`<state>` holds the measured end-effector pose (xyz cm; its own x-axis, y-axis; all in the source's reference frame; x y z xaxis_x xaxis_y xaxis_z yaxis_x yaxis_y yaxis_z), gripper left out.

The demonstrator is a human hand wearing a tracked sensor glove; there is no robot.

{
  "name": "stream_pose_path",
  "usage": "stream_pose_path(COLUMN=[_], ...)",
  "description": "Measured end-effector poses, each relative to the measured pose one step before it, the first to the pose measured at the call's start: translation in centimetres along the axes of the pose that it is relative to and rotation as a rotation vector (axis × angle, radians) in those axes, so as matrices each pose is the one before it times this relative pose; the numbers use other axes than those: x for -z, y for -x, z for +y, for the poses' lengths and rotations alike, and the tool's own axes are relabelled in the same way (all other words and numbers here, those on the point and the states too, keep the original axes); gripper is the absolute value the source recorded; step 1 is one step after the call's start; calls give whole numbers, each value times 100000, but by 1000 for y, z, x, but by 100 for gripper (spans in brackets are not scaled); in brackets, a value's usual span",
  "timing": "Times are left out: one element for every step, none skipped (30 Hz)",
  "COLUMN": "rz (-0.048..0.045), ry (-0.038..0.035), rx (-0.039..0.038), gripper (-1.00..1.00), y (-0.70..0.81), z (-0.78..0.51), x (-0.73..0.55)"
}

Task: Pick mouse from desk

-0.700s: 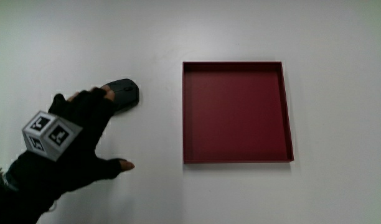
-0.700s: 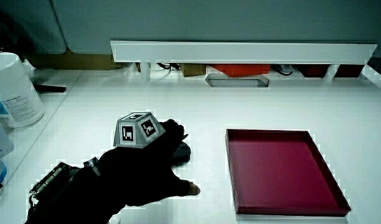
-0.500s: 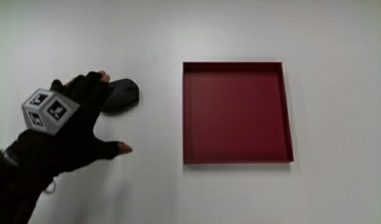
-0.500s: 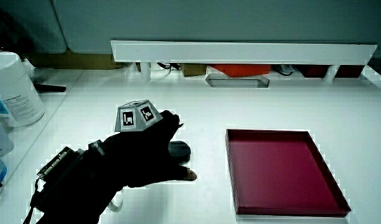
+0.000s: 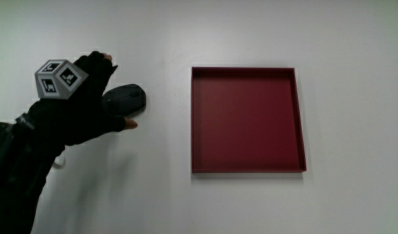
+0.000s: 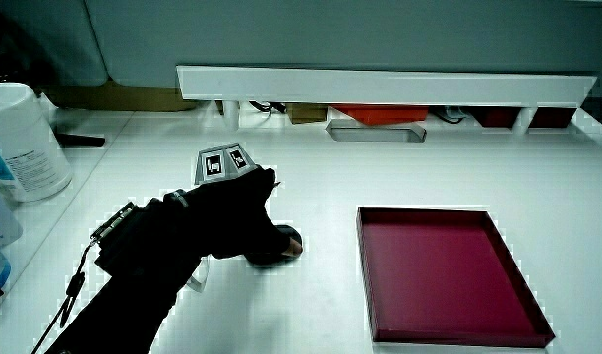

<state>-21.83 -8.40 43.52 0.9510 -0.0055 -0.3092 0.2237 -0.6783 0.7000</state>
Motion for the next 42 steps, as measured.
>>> stream_pose_path(rz=[-367, -721, 456, 294, -915, 678, 63, 91, -1115, 1488, 653, -574, -422, 1402, 1062, 602, -284, 1877, -609, -290, 1273, 1004, -560, 67, 554, 622, 229, 695, 109, -83, 704, -36, -139, 666, -373, 137, 270, -531, 2662, -3132, 3360, -3010], ry=[1155, 1090, 1251, 774, 1396, 38, 1015, 955, 1255, 411, 536, 1417, 1235, -1101, 1114, 518, 1308, -550, -469, -105, -1053, -261, -732, -633, -712, -1622, -481, -380, -1482, 47, -496, -97, -810, -368, -568, 226, -129, -390, 495, -2158, 905, -2710], rx=[-880, -1182, -1843, -679, -834, -1064, -541, -1355, -1544, -928, -206, -1253, -110, 451, -448, 316, -317, 376, 384, -164, 1208, -6, 81, 512, 979, 741, -123, -630, 871, 841, 117, -11, 358, 501, -184, 515, 406, 313, 259, 823, 1121, 448], gripper=[0, 0, 0, 0, 0, 0, 0, 0, 0, 0, 0, 0, 0, 0, 0, 0, 0, 0, 0, 0, 0, 0, 0, 6, 12, 18, 24, 29, 35, 41, 47, 53, 59, 65, 71, 76, 82, 88, 94, 100, 100, 100], y=[378, 148, 150, 206, 350, -42, 351, 202, 2, 17, 237, -70, -178, -130, -198, -185, -5, -85, 30, -123, -150, 20, 160, -308, -101, 142, -62, -197, 86, -39, 51, -45, -17, -61, 26, 53, -51, 64, 454, -374, 149, -246], z=[520, 219, 277, 362, 495, 48, 516, 377, 188, 250, 523, 137, 83, 171, 39, -59, 163, 36, 147, -87, -116, 98, 286, -404, -67, 241, -74, -250, 191, 8, 88, -74, -58, -119, -24, 44, -110, -41, 269, -464, -21, -279], x=[241, 174, 227, 305, 397, 157, 349, 134, 14, 138, 298, 92, 84, 159, 141, 139, 234, 103, 122, -13, -73, 13, 124, -170, -11, 146, -44, -168, 51, -52, 43, -45, -37, -11, 85, 83, -19, -1, 98, -369, -207, -378])
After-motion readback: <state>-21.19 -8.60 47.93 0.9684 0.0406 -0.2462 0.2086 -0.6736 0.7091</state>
